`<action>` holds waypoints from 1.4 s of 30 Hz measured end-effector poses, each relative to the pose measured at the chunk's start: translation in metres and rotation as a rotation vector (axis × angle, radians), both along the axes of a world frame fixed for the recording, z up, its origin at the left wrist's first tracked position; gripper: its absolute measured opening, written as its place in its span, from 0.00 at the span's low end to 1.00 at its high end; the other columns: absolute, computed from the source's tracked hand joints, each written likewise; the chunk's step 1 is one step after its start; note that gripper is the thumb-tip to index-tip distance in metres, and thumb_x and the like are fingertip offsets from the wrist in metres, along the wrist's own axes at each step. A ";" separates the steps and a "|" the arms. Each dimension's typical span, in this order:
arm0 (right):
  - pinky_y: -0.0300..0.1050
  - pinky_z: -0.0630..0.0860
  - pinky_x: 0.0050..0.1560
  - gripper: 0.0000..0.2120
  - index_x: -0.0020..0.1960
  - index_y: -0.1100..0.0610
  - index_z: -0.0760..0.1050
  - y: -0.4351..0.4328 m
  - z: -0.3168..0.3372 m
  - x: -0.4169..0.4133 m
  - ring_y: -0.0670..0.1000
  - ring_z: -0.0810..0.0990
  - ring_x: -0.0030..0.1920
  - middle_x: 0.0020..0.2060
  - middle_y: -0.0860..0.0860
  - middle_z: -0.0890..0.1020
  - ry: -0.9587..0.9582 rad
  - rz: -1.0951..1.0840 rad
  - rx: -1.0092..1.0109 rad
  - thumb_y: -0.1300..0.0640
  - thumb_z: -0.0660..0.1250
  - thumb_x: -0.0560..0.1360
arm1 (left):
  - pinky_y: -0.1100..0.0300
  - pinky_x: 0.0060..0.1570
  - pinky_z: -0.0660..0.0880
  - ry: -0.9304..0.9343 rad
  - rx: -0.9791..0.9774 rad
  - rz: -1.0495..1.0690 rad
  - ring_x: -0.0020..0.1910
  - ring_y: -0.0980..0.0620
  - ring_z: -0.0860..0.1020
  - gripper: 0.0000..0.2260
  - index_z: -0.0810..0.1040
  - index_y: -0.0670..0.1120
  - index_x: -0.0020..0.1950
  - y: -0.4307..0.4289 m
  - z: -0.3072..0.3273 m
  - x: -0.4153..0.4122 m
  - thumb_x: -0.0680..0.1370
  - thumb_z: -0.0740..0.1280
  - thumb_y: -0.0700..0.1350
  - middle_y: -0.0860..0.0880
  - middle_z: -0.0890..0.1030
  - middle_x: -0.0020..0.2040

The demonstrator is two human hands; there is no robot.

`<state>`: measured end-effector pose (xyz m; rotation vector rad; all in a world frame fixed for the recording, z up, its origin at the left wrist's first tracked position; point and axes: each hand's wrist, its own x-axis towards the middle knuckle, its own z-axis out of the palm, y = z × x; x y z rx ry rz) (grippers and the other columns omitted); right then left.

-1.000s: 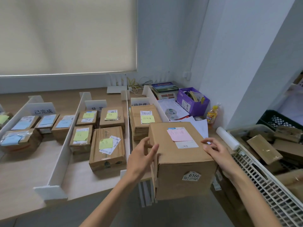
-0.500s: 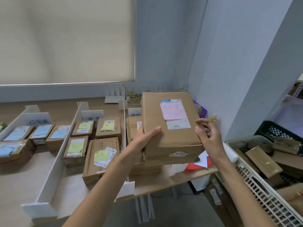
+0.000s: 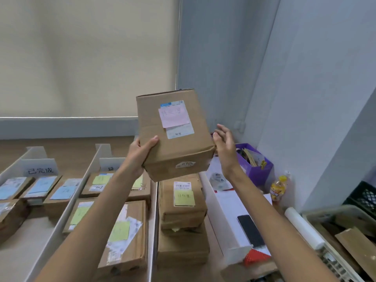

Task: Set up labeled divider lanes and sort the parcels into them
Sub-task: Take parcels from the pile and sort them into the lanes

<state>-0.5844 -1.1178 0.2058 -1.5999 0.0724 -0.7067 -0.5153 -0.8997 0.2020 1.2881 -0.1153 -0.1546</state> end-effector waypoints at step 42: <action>0.46 0.62 0.47 0.09 0.52 0.54 0.76 -0.110 -0.263 0.477 0.54 0.72 0.54 0.48 0.52 0.80 0.643 0.151 -1.596 0.64 0.65 0.74 | 0.56 0.54 0.77 0.052 0.182 0.510 0.55 0.50 0.78 0.25 0.67 0.45 0.69 -0.066 -0.120 0.429 0.74 0.71 0.44 0.48 0.77 0.59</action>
